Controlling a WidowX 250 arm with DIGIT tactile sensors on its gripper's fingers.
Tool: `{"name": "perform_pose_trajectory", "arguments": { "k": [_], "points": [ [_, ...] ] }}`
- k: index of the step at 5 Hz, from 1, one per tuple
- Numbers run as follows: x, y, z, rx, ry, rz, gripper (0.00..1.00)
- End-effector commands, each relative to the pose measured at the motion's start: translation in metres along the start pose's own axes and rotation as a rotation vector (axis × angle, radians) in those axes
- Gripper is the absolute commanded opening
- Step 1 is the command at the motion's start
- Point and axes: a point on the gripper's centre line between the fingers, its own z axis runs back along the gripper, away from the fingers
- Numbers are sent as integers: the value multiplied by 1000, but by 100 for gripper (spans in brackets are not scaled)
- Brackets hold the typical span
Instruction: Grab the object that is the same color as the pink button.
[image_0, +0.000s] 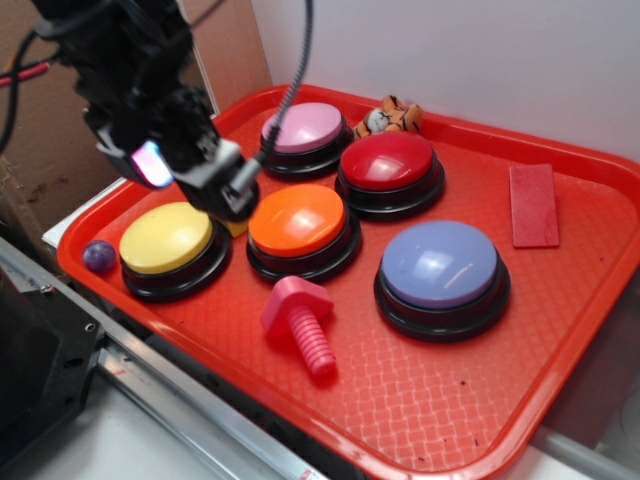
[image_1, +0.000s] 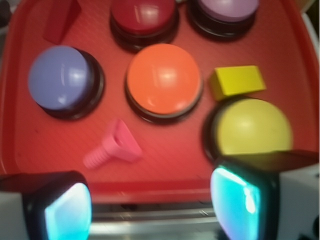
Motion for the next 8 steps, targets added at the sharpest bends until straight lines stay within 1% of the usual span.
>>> {"name": "perform_pose_trajectory", "arguments": {
  "k": [1,3,4,5,6,7,8],
  "points": [
    [9,-25,-52,-10,-60,57,100],
    [10,-35,-86,42,-46,51,100],
    [12,-35,-93,61,-51,73,100],
    [14,-33,-97,62,-57,91,13],
    [13,-31,-95,67,-61,111,0],
    [14,-29,-89,81,-47,92,0],
    [18,-26,-73,84,-26,90,0]
  ]
}}
